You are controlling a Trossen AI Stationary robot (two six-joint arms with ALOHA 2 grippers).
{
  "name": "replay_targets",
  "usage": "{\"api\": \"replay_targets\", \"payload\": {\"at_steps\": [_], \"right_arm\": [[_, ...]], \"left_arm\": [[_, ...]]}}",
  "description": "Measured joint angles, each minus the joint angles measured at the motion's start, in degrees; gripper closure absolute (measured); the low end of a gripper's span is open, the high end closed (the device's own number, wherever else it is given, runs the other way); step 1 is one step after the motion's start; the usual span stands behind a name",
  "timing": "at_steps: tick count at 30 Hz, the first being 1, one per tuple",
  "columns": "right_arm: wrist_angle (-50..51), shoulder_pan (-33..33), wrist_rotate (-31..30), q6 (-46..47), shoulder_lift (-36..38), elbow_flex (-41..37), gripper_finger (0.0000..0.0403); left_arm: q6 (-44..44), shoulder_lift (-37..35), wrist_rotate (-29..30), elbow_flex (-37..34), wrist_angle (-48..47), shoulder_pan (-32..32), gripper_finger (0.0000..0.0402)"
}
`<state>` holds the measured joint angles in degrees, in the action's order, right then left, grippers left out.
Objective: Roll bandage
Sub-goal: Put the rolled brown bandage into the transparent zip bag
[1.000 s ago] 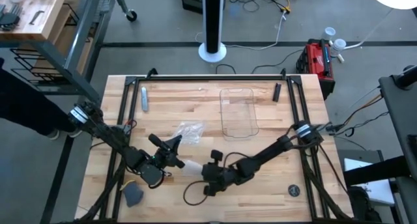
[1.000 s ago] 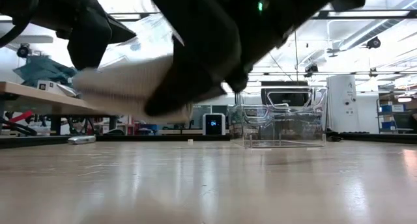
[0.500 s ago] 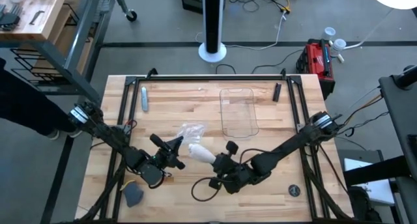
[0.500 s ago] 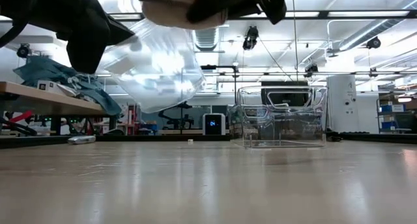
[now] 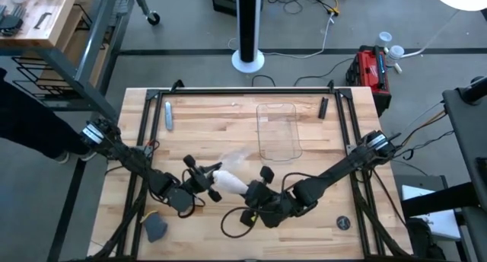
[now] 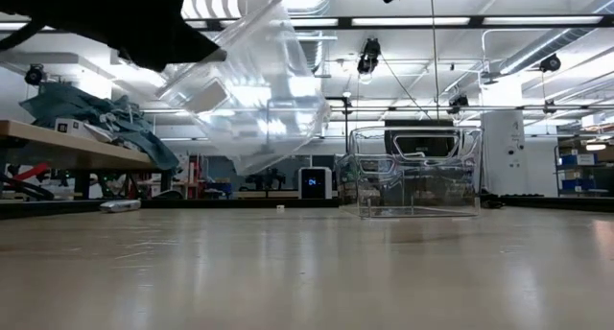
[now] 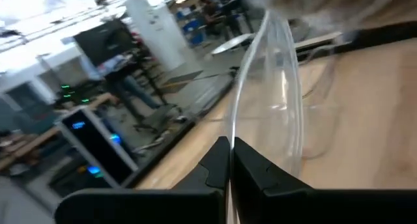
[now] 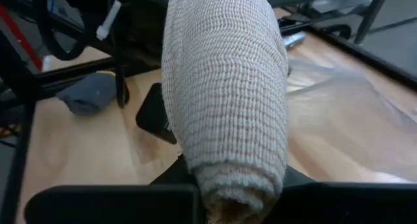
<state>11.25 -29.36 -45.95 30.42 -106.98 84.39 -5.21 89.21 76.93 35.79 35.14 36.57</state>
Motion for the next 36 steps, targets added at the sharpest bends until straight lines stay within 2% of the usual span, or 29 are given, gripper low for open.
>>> {"api": "replay_targets", "payload": {"at_steps": [4, 14, 36], "right_arm": [[1.6, 0.5, 3.0, 4.0, 0.0, 0.0, 0.0366], [12.2, 1.0, 2.4, 15.1, -0.7, -0.1, 0.0366], [15.9, 2.1, 1.5, 17.0, -1.1, -0.2, 0.0366]], "left_arm": [[0.3, 0.0, -1.0, 0.9, 0.0, -0.2, 0.0402], [-0.2, 0.0, -1.5, 3.3, -0.2, 0.5, 0.0402], [1.5, -0.1, -1.4, 3.8, 3.6, 1.9, 0.0402]]}}
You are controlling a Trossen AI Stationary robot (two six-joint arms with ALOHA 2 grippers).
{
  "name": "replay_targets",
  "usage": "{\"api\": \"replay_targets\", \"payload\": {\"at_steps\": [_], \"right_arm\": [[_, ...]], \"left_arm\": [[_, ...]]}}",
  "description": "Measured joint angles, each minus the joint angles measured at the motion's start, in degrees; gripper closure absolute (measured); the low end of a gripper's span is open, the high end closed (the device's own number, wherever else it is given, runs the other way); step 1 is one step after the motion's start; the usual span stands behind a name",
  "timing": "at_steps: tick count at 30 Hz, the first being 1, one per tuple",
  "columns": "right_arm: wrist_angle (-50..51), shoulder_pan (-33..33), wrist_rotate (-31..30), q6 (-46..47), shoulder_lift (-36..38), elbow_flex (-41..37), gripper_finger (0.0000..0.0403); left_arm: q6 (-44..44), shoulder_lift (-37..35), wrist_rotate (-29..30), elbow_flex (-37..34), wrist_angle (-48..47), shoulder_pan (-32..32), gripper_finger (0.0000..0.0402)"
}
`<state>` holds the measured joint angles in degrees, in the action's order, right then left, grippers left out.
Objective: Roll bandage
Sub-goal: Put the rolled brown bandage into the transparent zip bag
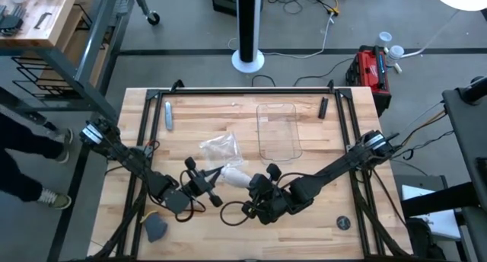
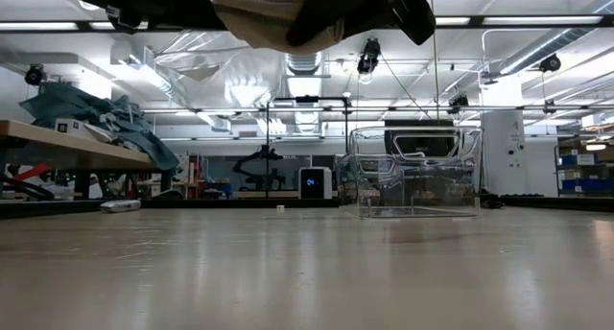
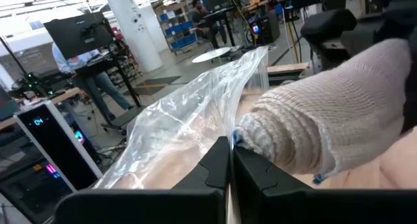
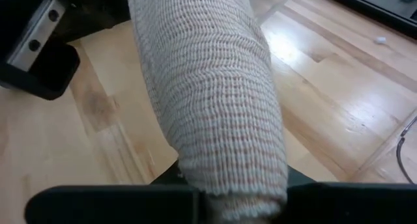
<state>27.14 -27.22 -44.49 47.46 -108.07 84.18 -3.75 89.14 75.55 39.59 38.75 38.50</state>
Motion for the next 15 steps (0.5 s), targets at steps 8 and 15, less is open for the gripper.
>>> {"api": "replay_targets", "payload": {"at_steps": [8, 15], "right_arm": [[1.4, 0.1, 0.3, 0.7, 0.0, 0.0, 0.0366], [1.8, 0.1, 0.4, 0.7, 0.0, 0.0, 0.0366]], "left_arm": [[-0.1, -0.5, -0.3, 0.0, 1.9, 0.6, 0.0402], [-0.1, -1.8, -0.3, 0.0, 2.1, 1.0, 0.0402]]}}
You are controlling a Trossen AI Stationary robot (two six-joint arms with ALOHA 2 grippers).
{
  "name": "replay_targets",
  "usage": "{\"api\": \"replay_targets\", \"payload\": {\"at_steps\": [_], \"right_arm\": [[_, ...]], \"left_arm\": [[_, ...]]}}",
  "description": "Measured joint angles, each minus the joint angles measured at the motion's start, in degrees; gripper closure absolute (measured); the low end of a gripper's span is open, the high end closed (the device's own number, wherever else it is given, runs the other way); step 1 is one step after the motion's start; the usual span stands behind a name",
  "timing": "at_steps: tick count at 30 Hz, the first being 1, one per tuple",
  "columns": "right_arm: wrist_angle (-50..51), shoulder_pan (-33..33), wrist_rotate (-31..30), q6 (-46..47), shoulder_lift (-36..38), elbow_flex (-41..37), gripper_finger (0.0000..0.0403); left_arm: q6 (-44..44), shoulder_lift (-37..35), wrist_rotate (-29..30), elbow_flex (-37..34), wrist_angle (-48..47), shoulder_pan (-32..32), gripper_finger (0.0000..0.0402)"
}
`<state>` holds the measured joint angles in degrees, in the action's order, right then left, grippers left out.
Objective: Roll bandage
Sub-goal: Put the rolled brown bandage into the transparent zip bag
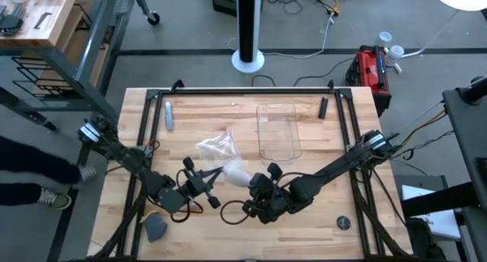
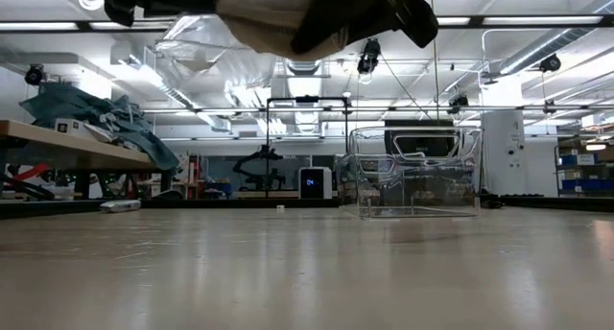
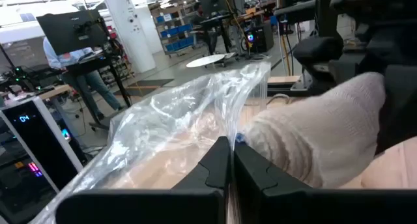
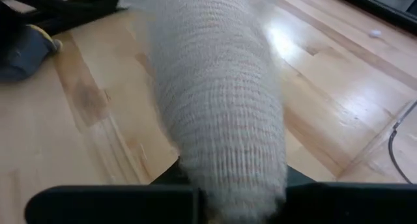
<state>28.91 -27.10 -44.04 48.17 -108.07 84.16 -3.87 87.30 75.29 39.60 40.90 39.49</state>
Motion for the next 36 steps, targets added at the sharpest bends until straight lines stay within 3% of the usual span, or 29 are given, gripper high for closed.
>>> {"api": "replay_targets", "payload": {"at_steps": [11, 17, 22, 27, 32, 36], "right_arm": [[-0.9, 0.6, -1.0, 0.0, -0.1, 0.1, 0.0366], [-0.9, 1.8, -0.9, -2.5, 0.0, 3.0, 0.0366], [-0.8, 3.3, 3.4, -4.4, 0.0, 5.8, 0.0366], [-0.8, 3.8, 2.2, -5.2, 0.0, 6.9, 0.0366], [-0.5, 6.1, 11.8, -5.7, 0.1, 7.8, 0.0366], [-0.6, 7.0, 14.4, -6.1, 0.1, 8.0, 0.0366]], "left_arm": [[-0.9, -0.4, -3.7, 0.2, -0.8, 0.5, 0.0402], [1.0, -0.4, -3.4, 0.1, -2.7, 0.5, 0.0402], [1.9, -0.4, 0.9, 0.1, -3.5, 0.5, 0.0402], [3.9, -0.3, -1.4, 0.1, -3.5, 0.4, 0.0402], [5.1, -0.3, -3.4, 0.0, -1.7, 0.2, 0.0402], [5.5, -0.3, -8.2, 0.0, 1.7, -0.2, 0.0402]]}}
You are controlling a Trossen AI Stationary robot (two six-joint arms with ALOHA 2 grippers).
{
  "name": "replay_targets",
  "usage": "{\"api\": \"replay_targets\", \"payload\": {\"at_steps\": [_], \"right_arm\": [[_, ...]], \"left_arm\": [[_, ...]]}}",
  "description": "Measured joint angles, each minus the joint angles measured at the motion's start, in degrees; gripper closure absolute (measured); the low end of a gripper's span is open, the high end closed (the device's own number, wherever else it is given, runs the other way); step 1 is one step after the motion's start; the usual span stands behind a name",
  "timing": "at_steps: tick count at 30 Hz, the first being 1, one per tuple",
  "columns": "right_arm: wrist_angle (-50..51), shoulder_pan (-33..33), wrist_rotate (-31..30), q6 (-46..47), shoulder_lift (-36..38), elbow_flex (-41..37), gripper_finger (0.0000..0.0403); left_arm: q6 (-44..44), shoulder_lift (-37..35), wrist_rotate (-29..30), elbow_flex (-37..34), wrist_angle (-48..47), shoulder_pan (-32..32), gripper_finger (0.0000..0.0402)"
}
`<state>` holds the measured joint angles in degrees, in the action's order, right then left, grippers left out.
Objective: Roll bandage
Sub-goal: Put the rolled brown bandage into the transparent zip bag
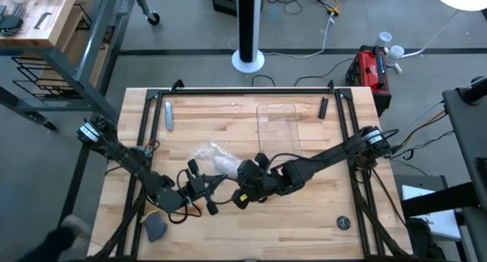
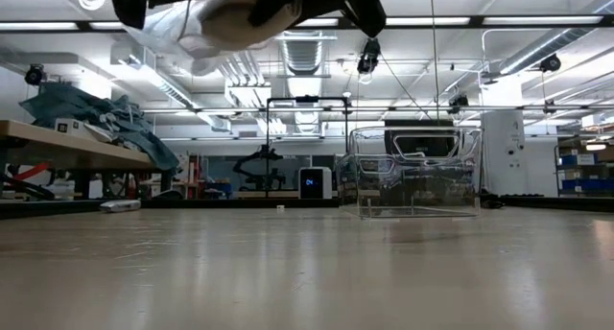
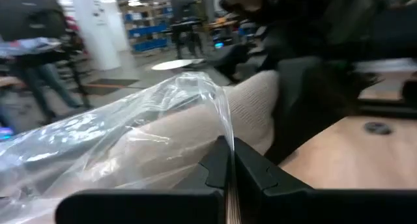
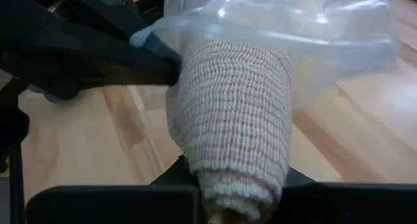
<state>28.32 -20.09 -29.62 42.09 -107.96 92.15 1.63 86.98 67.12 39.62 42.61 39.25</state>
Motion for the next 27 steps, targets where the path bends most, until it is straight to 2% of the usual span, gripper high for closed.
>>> {"api": "replay_targets", "payload": {"at_steps": [5, 9, 16, 19, 22, 27], "right_arm": [[-0.2, 1.1, 0.1, -1.1, 0.0, 1.4, 0.0359], [0.9, 1.6, 1.1, -2.2, 0.0, 4.0, 0.0290], [12.6, 2.0, 4.4, -2.0, 0.0, 11.0, 0.0170], [16.0, 2.0, 5.1, -1.6, 0.0, 13.6, 0.0138], [16.9, 2.3, 8.7, -2.4, 0.0, 15.7, 0.0115], [20.0, 2.4, 10.1, -3.1, -0.1, 20.1, 0.0096]], "left_arm": [[3.0, 0.0, -1.9, 0.0, 0.7, -0.6, 0.0402], [6.6, 0.0, -1.9, 0.0, 0.9, -0.8, 0.0401], [8.2, 0.0, -2.2, 0.1, 4.7, -1.3, 0.0402], [9.2, 0.0, -1.6, 0.0, 7.3, -1.7, 0.0401], [10.4, 0.0, -1.6, 0.0, 8.7, -2.3, 0.0402], [12.4, -0.1, -1.6, 0.0, 10.5, -2.8, 0.0402]]}}
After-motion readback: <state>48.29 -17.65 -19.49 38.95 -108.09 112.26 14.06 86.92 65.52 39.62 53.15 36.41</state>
